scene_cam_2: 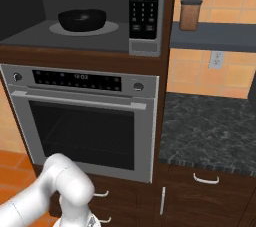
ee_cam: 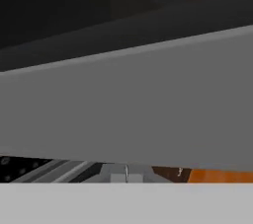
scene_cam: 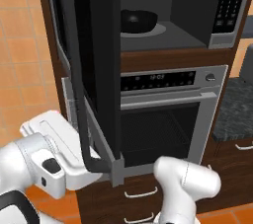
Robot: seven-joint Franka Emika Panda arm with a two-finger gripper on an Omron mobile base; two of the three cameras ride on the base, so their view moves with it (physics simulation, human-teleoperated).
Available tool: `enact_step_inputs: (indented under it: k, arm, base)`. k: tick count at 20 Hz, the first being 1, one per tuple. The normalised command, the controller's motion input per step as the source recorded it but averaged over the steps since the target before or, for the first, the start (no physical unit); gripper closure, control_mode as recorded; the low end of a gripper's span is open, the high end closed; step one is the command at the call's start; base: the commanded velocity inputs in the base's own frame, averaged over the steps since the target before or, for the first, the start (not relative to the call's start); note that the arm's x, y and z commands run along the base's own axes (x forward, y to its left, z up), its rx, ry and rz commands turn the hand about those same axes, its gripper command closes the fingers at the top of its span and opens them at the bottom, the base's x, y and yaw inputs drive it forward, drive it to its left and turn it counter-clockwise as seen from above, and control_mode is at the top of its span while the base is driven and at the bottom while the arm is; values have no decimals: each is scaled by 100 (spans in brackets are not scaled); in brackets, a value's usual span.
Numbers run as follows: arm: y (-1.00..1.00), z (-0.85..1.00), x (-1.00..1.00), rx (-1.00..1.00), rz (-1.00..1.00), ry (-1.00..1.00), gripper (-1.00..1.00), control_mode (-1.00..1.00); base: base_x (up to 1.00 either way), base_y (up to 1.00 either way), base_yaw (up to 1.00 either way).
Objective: Open the microwave, place the bowl with waffle inside the microwave, then close the microwave door and turn it on.
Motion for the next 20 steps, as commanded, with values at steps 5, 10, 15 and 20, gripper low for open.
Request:
enact_step_inputs:
  k: [5, 10, 15, 20]
  arm:
    - [-100, 3, 0, 0, 0, 0, 100, -100]
    - [-100, 14, 15, 0, 0, 0, 100, -100]
    - [-88, 42, 5, -4, 6, 7, 100, -100]
    - [-63, 56, -9, -21, 11, 31, 100, -100]
  base:
    - [0, 0, 0]
    - [0, 0, 0]
    - [0, 0, 0]
    - [0, 0, 0]
